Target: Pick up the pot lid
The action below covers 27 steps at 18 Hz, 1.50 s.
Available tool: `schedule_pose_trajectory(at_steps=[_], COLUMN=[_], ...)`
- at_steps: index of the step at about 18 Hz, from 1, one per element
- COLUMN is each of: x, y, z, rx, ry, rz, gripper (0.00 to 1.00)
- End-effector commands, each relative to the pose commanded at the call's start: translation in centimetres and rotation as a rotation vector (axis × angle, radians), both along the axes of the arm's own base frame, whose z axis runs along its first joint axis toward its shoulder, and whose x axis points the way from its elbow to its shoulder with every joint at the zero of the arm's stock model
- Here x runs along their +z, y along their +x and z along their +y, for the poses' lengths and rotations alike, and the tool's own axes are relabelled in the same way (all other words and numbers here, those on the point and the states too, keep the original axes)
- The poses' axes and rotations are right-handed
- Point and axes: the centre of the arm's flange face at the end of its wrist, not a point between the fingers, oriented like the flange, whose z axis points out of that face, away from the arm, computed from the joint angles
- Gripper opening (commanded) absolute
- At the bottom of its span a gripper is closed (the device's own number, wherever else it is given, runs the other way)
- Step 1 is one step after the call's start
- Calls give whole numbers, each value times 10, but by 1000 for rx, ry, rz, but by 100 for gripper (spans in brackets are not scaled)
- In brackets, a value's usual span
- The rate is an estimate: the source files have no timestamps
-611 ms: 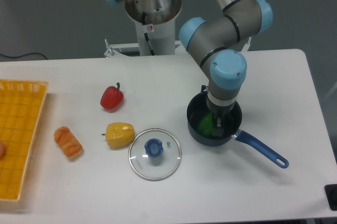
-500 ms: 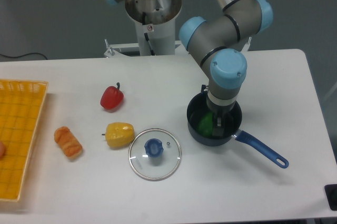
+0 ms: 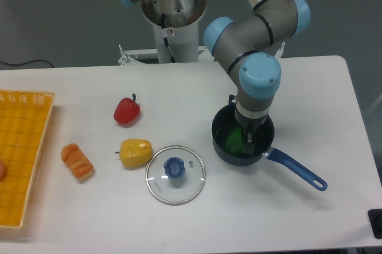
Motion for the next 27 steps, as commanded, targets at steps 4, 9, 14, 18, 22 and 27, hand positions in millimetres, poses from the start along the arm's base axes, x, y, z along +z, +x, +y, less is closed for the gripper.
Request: schedule_pose_trajectory(at_steps=[4,9,14,18,22,27], x=[-1,0,9,10,4,-5], y=[1,3,19,42,66,86], z=[1,2,25,48,67,89], rx=[2,3,155,321,415,395], ry=[0,1,19,60,53,69], rz=[-3,0,20,-4,-10,10], gripper=[100,100,100,100,100,100])
